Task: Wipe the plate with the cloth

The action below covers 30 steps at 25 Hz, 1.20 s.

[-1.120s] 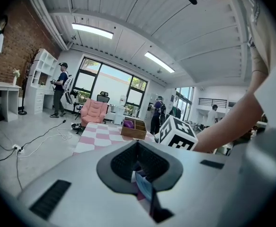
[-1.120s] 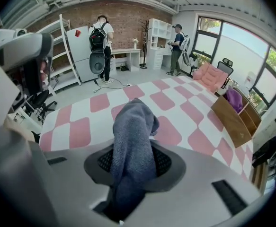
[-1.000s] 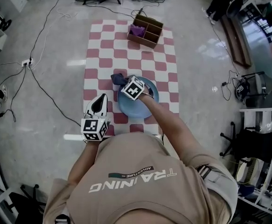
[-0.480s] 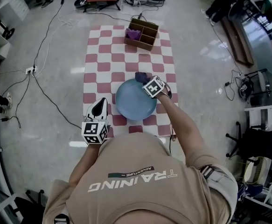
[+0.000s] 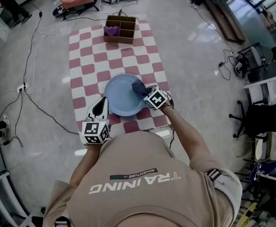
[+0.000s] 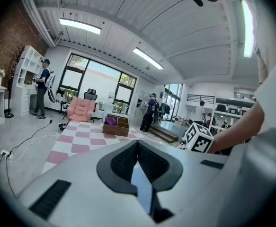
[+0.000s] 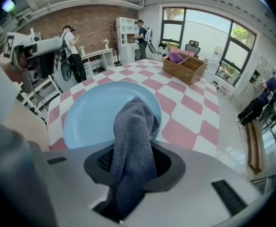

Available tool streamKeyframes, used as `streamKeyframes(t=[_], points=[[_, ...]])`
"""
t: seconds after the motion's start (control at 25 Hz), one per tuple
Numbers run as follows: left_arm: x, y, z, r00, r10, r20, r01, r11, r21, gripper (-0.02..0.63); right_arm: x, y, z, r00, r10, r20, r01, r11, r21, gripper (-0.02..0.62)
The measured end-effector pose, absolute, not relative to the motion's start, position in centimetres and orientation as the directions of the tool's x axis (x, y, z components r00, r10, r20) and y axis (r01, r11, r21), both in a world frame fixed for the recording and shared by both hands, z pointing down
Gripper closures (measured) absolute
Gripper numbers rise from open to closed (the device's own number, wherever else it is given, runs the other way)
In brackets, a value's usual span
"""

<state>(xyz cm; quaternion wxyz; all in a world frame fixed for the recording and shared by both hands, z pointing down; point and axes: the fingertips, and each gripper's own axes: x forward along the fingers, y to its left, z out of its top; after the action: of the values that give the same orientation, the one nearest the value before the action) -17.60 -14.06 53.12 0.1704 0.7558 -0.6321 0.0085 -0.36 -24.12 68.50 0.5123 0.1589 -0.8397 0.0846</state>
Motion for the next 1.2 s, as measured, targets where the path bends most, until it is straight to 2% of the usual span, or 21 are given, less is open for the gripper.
streamKeyframes(t=[0.36,0.64,0.96,1.2], points=[[-16.8,-14.0,53.7,0.217,-0.950,0.226,-0.953,-0.156,0.262,0.591,-2.6,-14.7,68.5,-0.535,-0.070,0.842,-0.361,0.920,-0.153,0.472],[-19.4,-12.5,53.9,0.150,-0.961,0.231,-0.962,-0.088,0.259,0.591,-8.1,-11.9,69.0,-0.569,0.041,0.821,-0.229,0.951,-0.206,0.472],[-22.4,-10.1,54.5,0.042,-0.970,0.240,-0.964,0.023,0.263,0.591,-16.2,-12.3,69.1,-0.563,0.104,0.820,-0.030,0.989,-0.146,0.472],[-24.0,-8.7,54.4,-0.030,-0.970,0.243,-0.960,0.095,0.261,0.591,-19.0,-16.7,69.7,-0.530,0.052,0.846,-0.039,0.996,-0.085,0.472]])
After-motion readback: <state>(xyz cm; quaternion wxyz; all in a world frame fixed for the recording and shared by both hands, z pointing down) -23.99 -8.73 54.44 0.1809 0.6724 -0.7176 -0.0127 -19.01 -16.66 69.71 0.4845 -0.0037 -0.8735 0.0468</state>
